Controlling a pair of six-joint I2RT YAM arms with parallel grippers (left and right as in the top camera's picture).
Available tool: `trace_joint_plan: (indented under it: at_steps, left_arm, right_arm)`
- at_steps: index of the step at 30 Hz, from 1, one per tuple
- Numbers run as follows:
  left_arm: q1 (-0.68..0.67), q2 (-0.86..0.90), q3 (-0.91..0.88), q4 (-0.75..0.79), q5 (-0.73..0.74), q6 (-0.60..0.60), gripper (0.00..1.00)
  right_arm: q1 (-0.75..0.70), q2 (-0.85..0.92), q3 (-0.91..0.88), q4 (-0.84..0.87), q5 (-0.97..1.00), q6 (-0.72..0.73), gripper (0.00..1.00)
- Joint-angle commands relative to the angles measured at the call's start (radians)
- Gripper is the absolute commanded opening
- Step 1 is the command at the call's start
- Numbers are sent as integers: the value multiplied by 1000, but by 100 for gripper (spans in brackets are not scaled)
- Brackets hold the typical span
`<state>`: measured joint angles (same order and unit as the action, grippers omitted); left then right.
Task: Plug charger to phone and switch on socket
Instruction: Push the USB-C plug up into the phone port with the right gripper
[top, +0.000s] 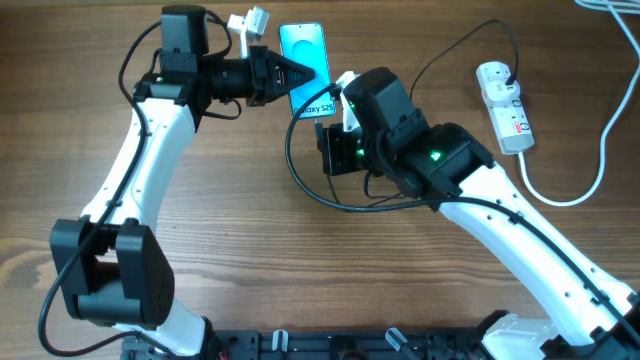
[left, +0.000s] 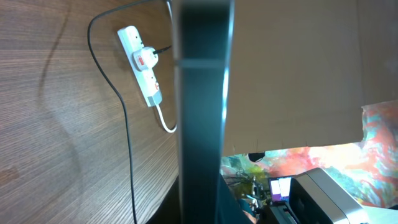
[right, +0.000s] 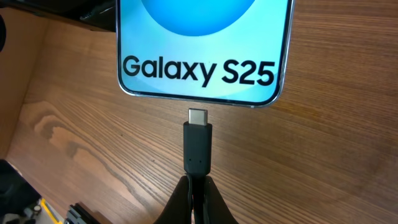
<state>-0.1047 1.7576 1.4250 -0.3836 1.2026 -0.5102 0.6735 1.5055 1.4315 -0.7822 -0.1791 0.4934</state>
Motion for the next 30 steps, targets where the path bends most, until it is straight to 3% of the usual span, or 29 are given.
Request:
trace_joint_plan:
  at_steps: [1,30]
  left_arm:
    - [-2,-11,9,11,39,-2,4]
    - [-2,-11,9,11,62,-27,4]
  right_arm:
    - [4,-6,23,4,-18,6,4]
    - [4,-5,23,13,-32,12,4]
